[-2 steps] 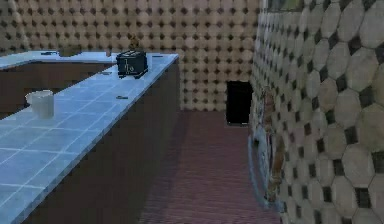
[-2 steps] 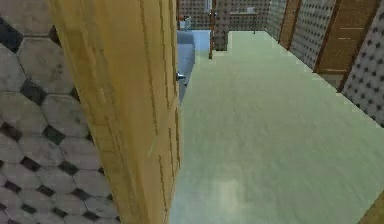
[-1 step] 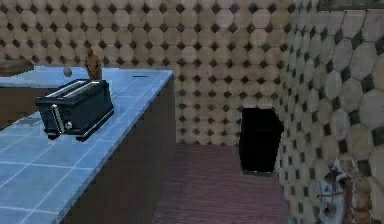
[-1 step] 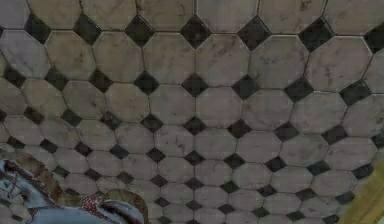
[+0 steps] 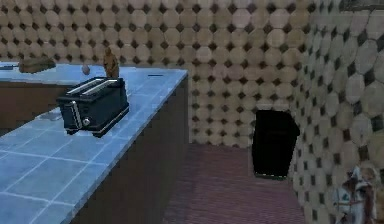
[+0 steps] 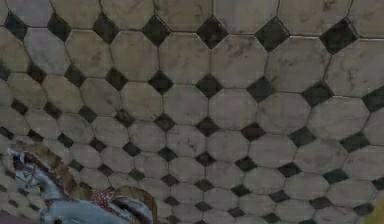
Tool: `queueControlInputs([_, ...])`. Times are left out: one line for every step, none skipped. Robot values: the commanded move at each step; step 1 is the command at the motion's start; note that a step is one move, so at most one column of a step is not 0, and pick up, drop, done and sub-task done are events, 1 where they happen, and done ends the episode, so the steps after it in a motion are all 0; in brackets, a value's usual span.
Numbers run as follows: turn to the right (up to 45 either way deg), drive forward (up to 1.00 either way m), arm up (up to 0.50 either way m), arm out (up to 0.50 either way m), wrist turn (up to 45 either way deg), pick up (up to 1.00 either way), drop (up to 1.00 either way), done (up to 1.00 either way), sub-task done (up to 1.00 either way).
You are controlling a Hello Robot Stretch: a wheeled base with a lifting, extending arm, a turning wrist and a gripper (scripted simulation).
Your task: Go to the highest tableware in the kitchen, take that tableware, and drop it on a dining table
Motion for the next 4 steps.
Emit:
queueControlInputs([0.0,0.3,0.0,0.0,0.0,0.0,0.0,0.0,0.0])
queueControlInputs([45.0,0.0,0.0,0.0,0.0,0.0,0.0,0.0,0.0])
queueControlInputs([45.0,0.0,0.0,0.0,0.0,0.0,0.0,0.0,0.0])
queueControlInputs([45.0,0.0,0.0,0.0,0.0,0.0,0.0,0.0,0.0])
